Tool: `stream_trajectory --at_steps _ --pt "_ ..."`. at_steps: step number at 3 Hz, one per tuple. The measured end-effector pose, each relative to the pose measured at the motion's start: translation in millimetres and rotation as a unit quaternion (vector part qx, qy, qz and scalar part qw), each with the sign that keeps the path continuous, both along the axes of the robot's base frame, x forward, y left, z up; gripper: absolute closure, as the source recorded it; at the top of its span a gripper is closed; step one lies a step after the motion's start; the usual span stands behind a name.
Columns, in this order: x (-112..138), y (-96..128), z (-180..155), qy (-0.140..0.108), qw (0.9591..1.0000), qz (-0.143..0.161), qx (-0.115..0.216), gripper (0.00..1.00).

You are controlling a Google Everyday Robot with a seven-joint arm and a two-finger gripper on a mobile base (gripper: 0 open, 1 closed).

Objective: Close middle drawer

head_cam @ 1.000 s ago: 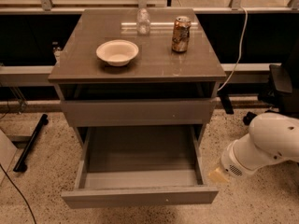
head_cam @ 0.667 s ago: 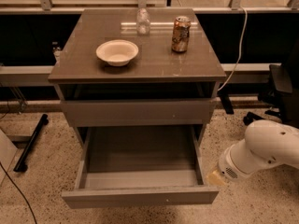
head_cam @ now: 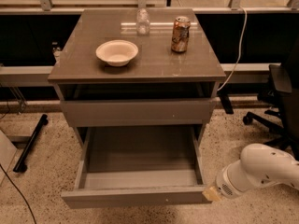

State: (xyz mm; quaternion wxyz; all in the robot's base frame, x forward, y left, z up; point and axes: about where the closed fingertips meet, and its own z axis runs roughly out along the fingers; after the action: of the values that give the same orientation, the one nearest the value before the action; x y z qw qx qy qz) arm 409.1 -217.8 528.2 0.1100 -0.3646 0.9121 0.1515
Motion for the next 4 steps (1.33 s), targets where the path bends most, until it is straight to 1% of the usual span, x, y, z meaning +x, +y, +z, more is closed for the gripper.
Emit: stream_trajectory --at_steps 1,2,3,4 --pt "-9.3 2.3 -36.8 0.021 0.9993 -0.021 0.022 1.00" --pt "-11.8 4.3 -71.6 0.040 0.9977 -0.035 0.042 1.00" --pt "-4.2 1.6 -98.6 0.047 0.9956 -0.056 0.059 1.00" --pt "20.2 -0.3 -109.7 0.033 0.9949 -0.065 0.070 1.00"
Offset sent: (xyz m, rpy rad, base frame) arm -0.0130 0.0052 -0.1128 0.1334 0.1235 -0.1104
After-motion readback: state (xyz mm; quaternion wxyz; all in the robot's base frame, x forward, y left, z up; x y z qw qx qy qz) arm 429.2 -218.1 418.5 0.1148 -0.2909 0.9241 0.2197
